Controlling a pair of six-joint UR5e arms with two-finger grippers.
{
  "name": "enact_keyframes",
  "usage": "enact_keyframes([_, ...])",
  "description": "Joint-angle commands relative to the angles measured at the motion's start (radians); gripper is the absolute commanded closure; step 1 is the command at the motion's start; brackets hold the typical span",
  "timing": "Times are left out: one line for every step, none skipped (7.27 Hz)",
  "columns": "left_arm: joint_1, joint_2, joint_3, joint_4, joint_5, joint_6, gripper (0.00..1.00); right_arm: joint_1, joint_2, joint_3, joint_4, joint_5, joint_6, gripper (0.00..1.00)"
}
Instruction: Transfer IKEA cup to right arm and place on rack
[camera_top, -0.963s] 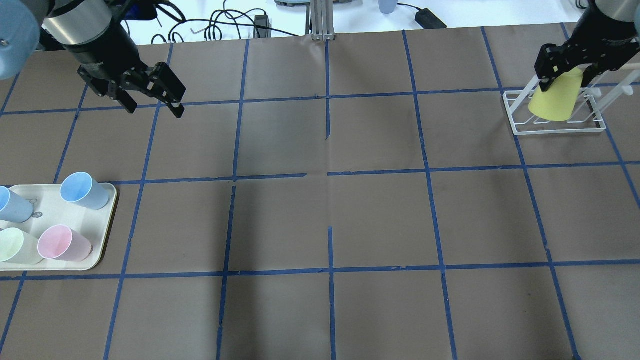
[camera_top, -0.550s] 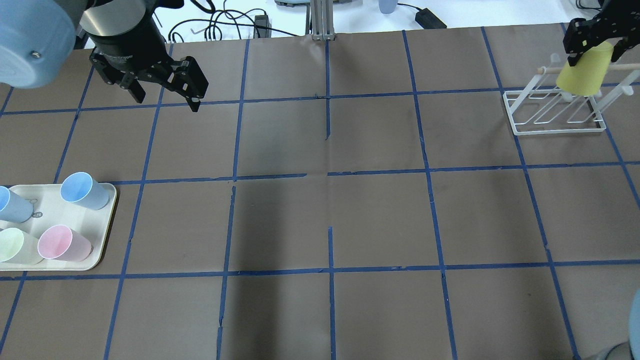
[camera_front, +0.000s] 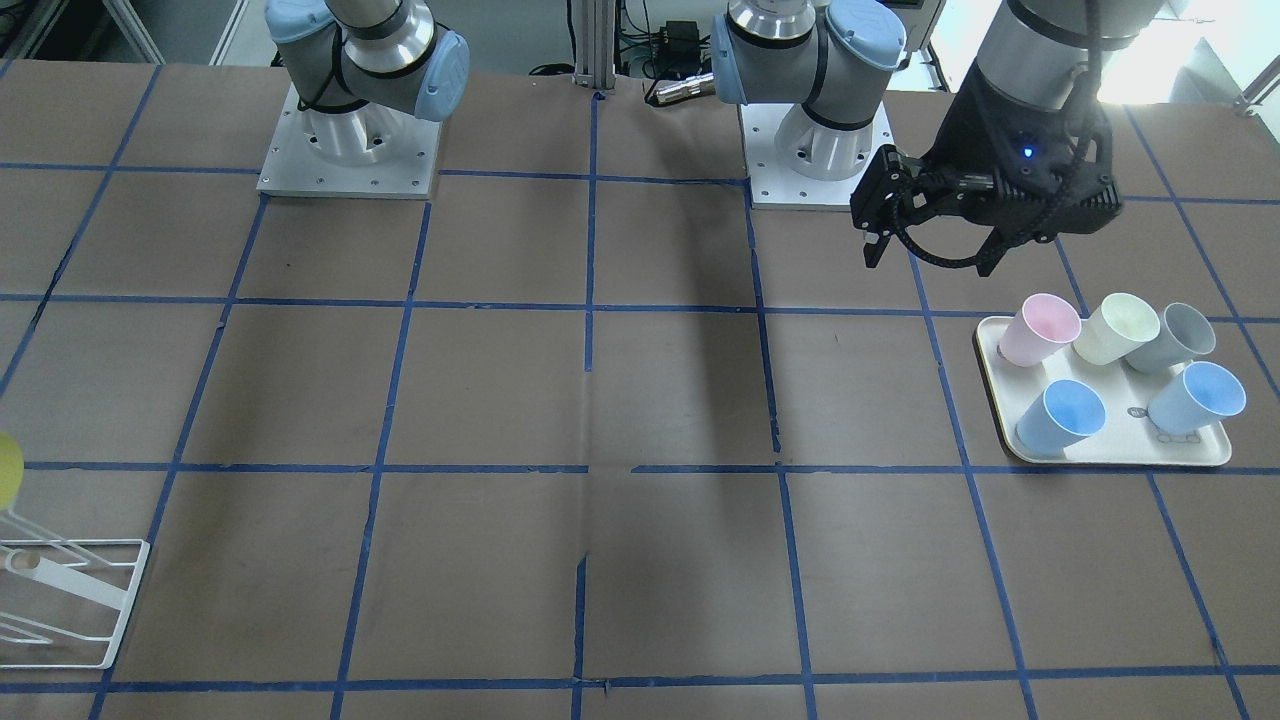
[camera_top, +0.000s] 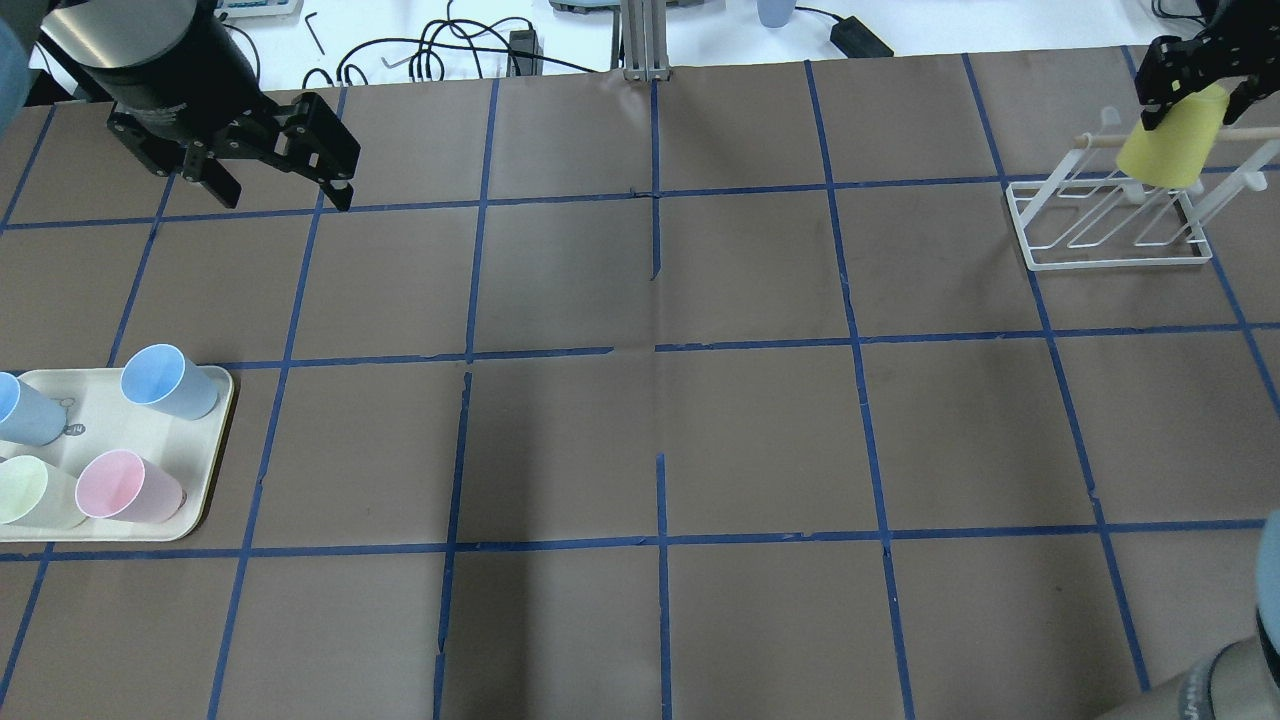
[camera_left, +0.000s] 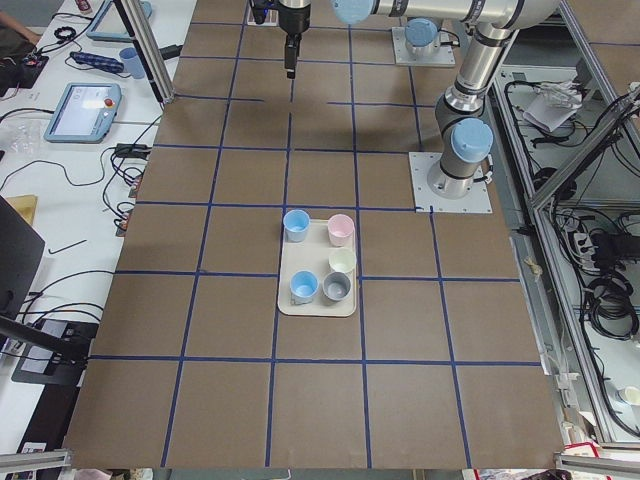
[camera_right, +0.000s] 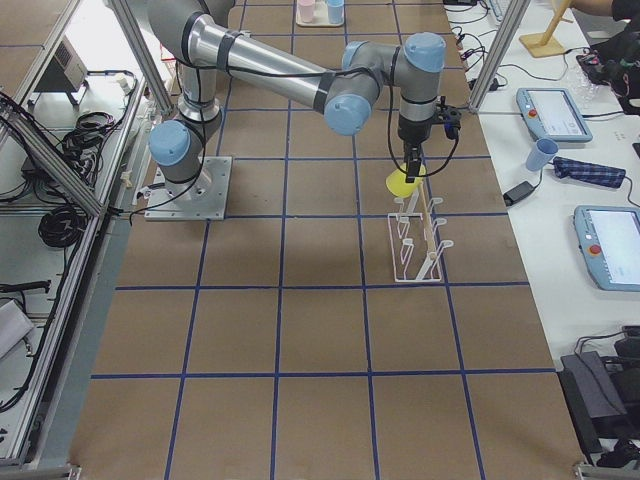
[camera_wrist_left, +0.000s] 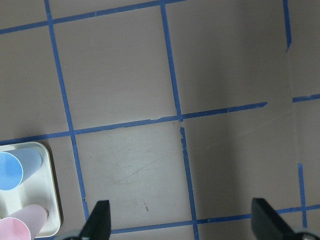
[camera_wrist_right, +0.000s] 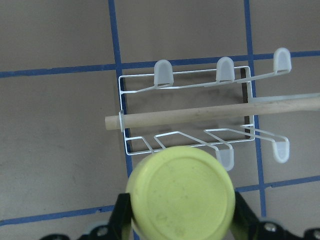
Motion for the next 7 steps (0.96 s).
enact_keyframes([0.008,0.035,-0.043,0.02,0.023,-0.008,0.0,-0.001,0.03,0.004,-0.046,0.003,0.0,1.0])
enact_keyframes([0.008,0.026,-0.041,0.02,0.024,-0.011,0.0,-0.001,0.049,0.006,-0.055,0.003,0.001,1.0])
enact_keyframes([-0.001,0.027,-0.04,0.02,0.019,-0.029,0.0,0.001,0.053,0.006,-0.057,0.003,0.0,1.0])
enact_keyframes([-0.006,0.032,-0.038,0.02,0.016,-0.029,0.0,0.001,0.059,0.01,-0.057,0.001,0.0,1.0])
enact_keyframes([-0.006,0.032,-0.038,0.021,0.016,-0.029,0.0,0.001,0.061,0.014,-0.061,0.001,0.001,1.0])
enact_keyframes([-0.006,0.023,-0.041,0.043,0.015,-0.032,0.0,0.001,0.076,0.017,-0.07,0.001,0.001,1.0])
enact_keyframes([-0.006,0.027,-0.046,0.053,0.013,-0.032,0.0,0.001,0.084,0.015,-0.07,0.001,0.001,1.0])
